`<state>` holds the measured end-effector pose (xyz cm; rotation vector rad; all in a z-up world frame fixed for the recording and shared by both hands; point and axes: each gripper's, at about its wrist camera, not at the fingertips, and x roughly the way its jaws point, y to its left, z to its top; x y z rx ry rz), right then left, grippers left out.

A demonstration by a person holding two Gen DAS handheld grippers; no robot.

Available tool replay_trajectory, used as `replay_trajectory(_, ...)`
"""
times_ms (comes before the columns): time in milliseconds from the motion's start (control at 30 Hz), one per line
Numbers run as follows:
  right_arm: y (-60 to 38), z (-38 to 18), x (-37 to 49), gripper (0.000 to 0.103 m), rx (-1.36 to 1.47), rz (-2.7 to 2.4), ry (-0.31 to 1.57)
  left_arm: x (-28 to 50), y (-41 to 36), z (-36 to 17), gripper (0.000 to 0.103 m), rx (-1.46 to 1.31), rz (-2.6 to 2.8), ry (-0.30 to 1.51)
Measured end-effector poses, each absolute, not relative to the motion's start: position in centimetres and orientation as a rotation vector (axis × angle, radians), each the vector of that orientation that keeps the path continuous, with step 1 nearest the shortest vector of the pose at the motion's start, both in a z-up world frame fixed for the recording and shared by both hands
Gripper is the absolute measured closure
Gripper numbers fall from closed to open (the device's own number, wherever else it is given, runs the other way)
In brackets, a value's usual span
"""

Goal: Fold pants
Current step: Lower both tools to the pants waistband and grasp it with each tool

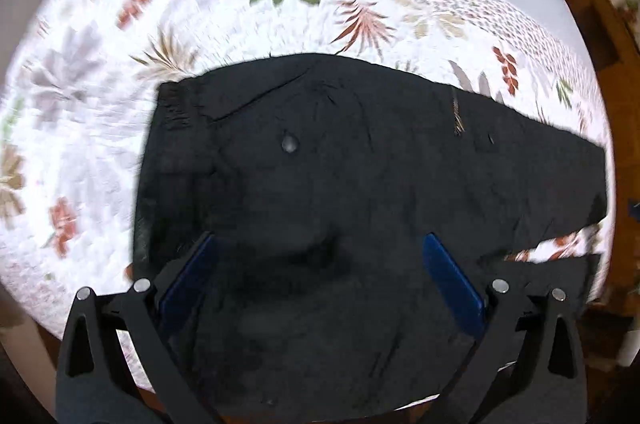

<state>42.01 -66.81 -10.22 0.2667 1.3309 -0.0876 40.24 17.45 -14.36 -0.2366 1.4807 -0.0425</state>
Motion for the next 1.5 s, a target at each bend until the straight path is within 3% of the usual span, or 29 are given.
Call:
replay_trajectory(267, -70.7, -15.3, 49.6, 0.003, 0.285, -0.086, 1.379, 44.9, 23.7, -20.1, 0.002, -0.507, 0.011, 1.594)
replay_trajectory(500, -71.7, -19.7, 52.9, 0.003, 0.246, -0.05, 1.427, 46.2, 26.9, -22.1, 0.002, -0.593, 0.033, 1.617)
replay_trajectory(733, -71.1, -20.8, 53.3, 0.003, 0.176, -0.036, 1.421, 47.1, 29.3, -22.2, 0.002, -0.579, 0.126, 1.575)
replay_trajectory(933, -69.6, -20.9, 53.3, 0.003, 0.109, -0.024, 1.399, 47.6, 29.6, -24.3, 0.002, -0.529, 0.2, 1.65)
replay_trajectory(1200, -67.1, -20.9, 51.9, 0.009, 0.012, -0.027, 1.333, 47.9, 25.2, -23.6, 0.002, -0.473, -0.021, 1.685)
replay_trajectory(1400, -65.6, -20.3, 50.9, 0.029, -0.052, -0.029, 1.312, 47.6, 22.4, -23.2, 0.003, -0.503, -0.139, 1.658)
replay_trajectory(1467, -65.5, -19.8, 50.7, 0.052, -0.051, -0.031, 1.307, 47.9, 21.0, -23.2, 0.004, -0.438, -0.132, 1.646)
replay_trajectory(1500, -65.4, -19.6, 50.6, 0.058, -0.052, -0.035, 1.3, 47.9, 20.3, -23.2, 0.014, -0.387, -0.124, 1.641)
